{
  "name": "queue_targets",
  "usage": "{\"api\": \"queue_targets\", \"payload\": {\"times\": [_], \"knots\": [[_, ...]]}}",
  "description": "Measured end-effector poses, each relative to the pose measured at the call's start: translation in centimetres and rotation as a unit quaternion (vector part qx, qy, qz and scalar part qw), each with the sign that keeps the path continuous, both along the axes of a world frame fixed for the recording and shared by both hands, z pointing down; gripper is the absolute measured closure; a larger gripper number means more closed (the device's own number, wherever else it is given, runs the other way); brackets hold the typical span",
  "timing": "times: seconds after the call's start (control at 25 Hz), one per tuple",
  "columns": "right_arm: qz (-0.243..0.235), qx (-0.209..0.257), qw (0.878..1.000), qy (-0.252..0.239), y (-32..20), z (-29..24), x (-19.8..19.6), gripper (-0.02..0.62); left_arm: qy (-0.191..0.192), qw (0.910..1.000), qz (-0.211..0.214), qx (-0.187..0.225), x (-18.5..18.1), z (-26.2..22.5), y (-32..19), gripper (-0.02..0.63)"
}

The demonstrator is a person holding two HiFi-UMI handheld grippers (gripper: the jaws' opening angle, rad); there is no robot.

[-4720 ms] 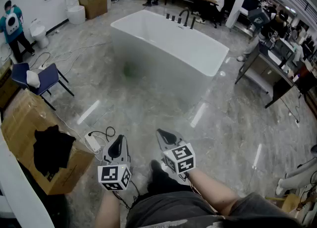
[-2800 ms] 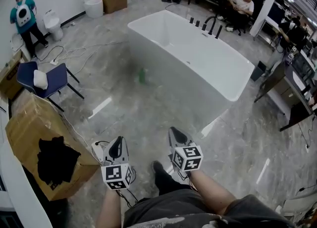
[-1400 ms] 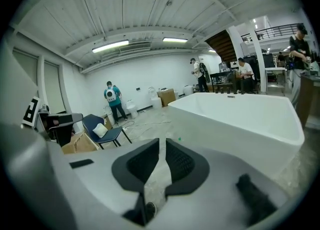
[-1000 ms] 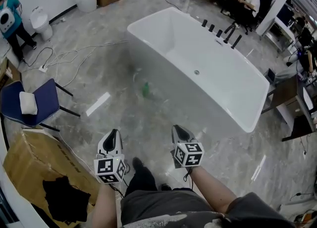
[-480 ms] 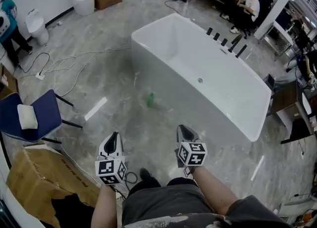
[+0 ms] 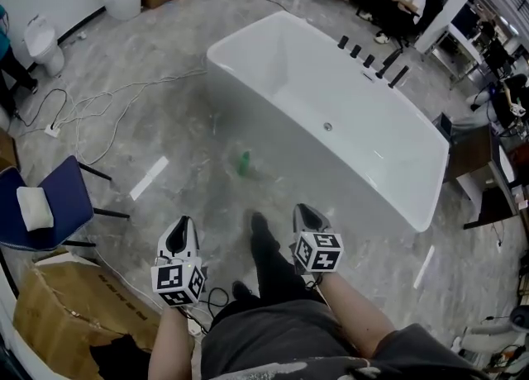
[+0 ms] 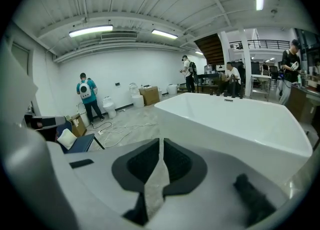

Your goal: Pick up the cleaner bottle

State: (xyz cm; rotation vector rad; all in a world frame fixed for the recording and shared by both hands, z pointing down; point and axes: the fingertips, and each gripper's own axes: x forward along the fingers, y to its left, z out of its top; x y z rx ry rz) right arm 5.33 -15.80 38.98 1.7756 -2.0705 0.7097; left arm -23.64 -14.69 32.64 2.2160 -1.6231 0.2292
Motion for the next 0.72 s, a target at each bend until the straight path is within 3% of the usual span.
{"api": "queue_targets", "payload": {"times": [0.32, 0.56, 0.72], "knots": [[-0.02, -0.021, 1.0, 0.005, -6.7, 5.8, -0.8, 0.565, -0.014, 0.9998, -0.003, -0.01, 0.1, 3.6, -5.3, 0.574], [-0.049, -0.02, 0.998, 0.04, -13.2, 13.0, -1.2, 0.565, -0.056, 0.9984, -0.01, -0.003, 0.0, 9.0, -10.9, 0.574], [-0.08, -0.034, 0.994, 0.059, -17.5, 18.4, -1.6, 0.566, -0.049, 0.9985, -0.022, -0.011, 0.5, 13.3, -15.4, 0.574]]}}
